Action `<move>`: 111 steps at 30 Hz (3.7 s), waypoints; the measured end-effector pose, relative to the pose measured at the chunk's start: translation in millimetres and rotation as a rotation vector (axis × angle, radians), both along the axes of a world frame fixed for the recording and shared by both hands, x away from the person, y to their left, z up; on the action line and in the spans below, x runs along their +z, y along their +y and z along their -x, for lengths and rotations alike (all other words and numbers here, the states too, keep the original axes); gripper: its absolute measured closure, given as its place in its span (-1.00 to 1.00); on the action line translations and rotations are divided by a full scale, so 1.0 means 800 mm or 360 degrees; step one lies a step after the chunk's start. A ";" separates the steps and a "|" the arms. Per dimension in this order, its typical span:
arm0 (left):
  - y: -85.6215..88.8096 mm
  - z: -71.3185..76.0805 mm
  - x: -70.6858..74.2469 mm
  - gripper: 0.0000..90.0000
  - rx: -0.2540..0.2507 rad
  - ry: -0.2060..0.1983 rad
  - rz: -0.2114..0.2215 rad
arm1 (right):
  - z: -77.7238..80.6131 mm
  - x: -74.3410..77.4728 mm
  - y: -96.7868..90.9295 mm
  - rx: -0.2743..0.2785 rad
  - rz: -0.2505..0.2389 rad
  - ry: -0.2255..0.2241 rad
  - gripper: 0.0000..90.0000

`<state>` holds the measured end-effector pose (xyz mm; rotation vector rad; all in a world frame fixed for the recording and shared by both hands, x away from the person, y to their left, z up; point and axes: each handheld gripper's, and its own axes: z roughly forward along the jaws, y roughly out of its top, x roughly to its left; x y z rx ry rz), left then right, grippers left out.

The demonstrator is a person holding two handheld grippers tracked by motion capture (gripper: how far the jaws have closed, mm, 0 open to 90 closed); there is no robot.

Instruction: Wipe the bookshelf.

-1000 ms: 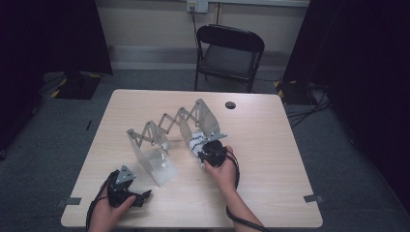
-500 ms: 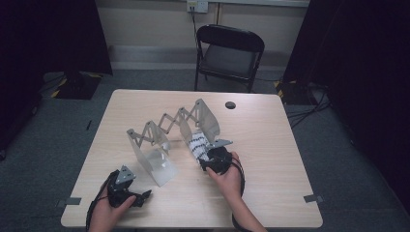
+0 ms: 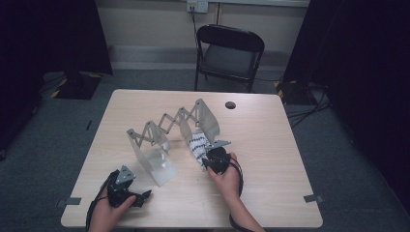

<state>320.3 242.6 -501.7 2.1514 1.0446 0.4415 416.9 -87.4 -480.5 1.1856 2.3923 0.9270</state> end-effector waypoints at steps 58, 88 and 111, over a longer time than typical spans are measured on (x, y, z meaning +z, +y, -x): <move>-0.001 0.000 0.000 -1.00 0.0001 0.0009 0.0016 | -0.035 0.016 0.015 -0.0016 -0.0006 -0.0103 0.77; -0.001 0.000 0.000 -1.00 0.0000 0.0001 0.0006 | -0.008 0.131 0.001 0.0023 -0.0085 -0.0352 0.77; -0.001 0.000 0.000 -1.00 -0.0003 0.0010 0.0015 | -0.041 0.098 0.018 -0.0005 -0.0069 -0.0303 0.77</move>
